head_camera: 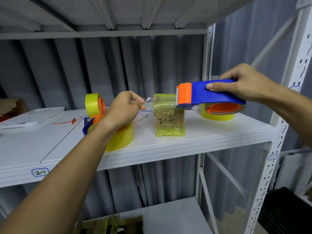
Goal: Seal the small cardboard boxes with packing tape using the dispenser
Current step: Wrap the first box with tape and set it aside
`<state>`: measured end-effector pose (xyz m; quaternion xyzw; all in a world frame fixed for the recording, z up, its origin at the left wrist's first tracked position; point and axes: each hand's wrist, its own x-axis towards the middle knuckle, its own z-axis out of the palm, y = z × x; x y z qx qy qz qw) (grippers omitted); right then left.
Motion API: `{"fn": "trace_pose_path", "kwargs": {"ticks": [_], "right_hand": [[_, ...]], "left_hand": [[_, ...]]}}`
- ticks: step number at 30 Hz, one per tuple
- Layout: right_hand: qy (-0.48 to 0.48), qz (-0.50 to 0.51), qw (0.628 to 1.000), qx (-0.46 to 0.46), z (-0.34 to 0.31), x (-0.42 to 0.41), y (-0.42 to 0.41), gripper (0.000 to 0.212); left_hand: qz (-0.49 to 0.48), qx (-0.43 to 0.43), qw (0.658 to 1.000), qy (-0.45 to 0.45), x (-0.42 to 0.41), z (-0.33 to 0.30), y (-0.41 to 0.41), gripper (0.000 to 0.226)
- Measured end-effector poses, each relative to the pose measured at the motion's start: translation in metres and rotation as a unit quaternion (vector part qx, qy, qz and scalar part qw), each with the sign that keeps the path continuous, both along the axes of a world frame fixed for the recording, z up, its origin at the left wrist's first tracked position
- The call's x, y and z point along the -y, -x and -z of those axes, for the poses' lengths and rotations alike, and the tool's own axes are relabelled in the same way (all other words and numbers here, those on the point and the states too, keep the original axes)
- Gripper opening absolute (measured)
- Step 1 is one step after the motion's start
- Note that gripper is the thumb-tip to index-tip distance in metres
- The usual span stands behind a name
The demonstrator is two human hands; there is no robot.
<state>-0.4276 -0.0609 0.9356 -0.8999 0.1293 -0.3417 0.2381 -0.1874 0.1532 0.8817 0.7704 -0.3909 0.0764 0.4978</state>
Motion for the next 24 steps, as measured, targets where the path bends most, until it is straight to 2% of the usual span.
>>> {"fn": "trace_pose_path", "kwargs": {"ticks": [3, 8, 13, 18, 24], "right_hand": [[0.004, 0.027, 1.0, -0.015, 0.005, 0.001, -0.002, 0.054], [-0.015, 0.041, 0.999, -0.01, 0.004, 0.007, 0.0, 0.037], [-0.019, 0.063, 0.997, -0.031, 0.002, 0.009, -0.005, 0.05], [-0.03, 0.075, 0.996, -0.045, 0.004, 0.009, -0.01, 0.051], [-0.023, 0.077, 0.995, -0.052, 0.001, 0.005, -0.012, 0.051]], "left_hand": [[0.001, 0.01, 1.0, -0.006, 0.005, 0.004, 0.002, 0.017], [0.016, -0.021, 1.0, 0.0, 0.012, 0.002, 0.002, 0.017], [0.011, -0.026, 1.0, -0.011, 0.022, 0.006, 0.001, 0.034], [0.024, -0.082, 0.995, -0.054, 0.025, 0.01, -0.001, 0.033], [-0.019, -0.002, 0.992, -0.126, 0.021, -0.002, 0.007, 0.024]]}}
